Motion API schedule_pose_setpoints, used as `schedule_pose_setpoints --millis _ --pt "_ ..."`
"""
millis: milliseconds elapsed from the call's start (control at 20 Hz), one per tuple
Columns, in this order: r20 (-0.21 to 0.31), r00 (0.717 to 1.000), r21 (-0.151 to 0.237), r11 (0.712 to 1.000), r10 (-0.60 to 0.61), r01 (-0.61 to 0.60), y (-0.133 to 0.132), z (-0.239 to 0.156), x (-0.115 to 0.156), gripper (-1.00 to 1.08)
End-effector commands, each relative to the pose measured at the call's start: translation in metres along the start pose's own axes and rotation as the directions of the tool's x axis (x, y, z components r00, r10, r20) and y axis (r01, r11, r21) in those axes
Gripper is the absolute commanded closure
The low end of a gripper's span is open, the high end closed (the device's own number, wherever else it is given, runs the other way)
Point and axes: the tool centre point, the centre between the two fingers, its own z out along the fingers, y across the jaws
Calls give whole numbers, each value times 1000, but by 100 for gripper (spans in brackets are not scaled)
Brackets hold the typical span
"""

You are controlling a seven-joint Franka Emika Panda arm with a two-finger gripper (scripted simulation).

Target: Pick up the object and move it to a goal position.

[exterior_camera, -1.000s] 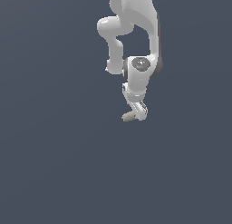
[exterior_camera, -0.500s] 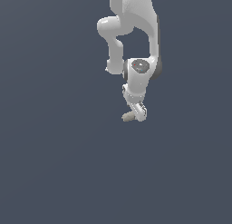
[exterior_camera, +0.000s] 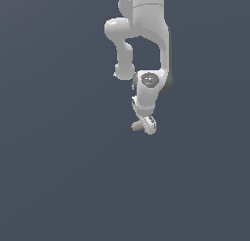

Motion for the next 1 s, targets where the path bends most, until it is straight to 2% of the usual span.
schedule_pose_setpoints --millis 0,50,100,950 --pt "0 1000 1 1000 0 0 -1 4 0 -92" --pt "0 1000 1 1000 0 0 -1 4 0 -92" --pt "0 1000 1 1000 0 0 -1 4 0 108" --pt "0 1000 3 1000 1 -1 0 -9 3 108"
